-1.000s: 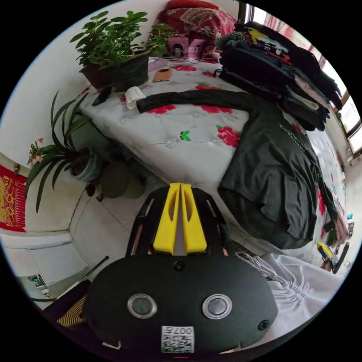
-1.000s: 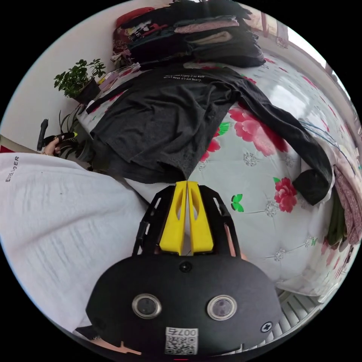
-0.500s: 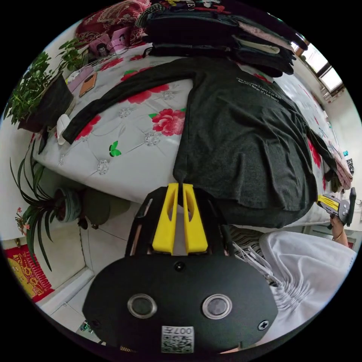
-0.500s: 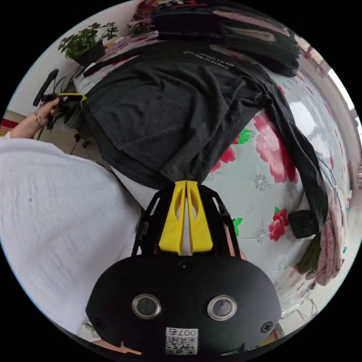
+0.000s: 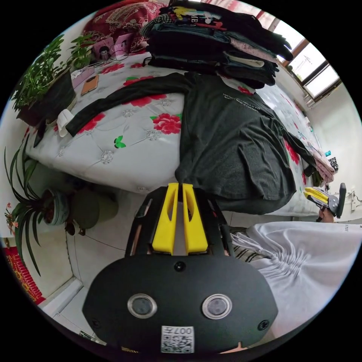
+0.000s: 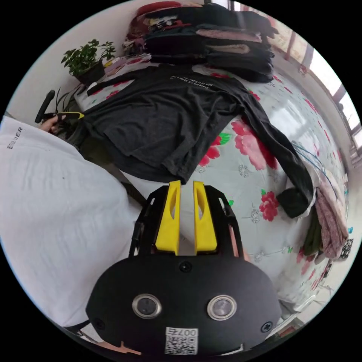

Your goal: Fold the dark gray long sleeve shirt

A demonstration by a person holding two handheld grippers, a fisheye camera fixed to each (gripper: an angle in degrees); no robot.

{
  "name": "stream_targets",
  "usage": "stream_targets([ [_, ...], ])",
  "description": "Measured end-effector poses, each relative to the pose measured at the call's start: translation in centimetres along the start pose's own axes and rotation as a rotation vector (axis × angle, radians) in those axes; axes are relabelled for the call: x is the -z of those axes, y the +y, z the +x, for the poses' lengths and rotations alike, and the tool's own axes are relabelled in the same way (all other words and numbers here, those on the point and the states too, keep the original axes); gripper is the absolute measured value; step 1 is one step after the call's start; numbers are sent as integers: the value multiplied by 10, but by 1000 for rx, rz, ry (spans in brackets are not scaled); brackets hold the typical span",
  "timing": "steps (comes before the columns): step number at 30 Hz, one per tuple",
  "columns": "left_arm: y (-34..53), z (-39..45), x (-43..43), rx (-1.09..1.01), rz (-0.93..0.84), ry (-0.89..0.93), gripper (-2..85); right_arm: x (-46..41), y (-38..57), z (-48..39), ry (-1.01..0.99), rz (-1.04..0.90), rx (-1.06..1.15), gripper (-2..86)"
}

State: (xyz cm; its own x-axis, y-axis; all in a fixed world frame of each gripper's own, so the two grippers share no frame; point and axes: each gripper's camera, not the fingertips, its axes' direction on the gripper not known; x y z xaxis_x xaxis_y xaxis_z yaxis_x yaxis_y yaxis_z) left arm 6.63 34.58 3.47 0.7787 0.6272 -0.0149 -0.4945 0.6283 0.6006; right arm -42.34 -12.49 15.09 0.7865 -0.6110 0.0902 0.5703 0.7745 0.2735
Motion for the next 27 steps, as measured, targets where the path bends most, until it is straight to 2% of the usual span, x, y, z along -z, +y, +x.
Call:
stream_targets([
  [2, -12, -6, 0, -11, 16, 12, -6, -17, -20, -6, 6, -38, 63, 14],
  [4, -18, -13, -2, -8, 11, 15, -6, -50, -37, -7, 15, -194, 123, 12],
  [5, -19, -19, -2, 0, 7, 16, -6, -43, -37, -5, -6, -121, 129, 11],
  [8, -19, -35, 0, 22, -1, 11, -6, -40, -39, 17, -29, -209, 66, 2],
  [10, -14, -45, 7, 44, 4, 7, -6, -3, -20, 28, -24, -72, 37, 0],
  [14, 9, -66, 13, 73, 17, 7, -6, 31, 19, 40, -79, 5, -38, -2],
  [20, 32, -91, -37, 147, -122, 22, -6, -12, 46, 26, -100, -191, 8, -2],
  [27, 49, -109, -31, 162, -106, -13, -8, -19, 44, 31, -170, -262, 45, -3],
])
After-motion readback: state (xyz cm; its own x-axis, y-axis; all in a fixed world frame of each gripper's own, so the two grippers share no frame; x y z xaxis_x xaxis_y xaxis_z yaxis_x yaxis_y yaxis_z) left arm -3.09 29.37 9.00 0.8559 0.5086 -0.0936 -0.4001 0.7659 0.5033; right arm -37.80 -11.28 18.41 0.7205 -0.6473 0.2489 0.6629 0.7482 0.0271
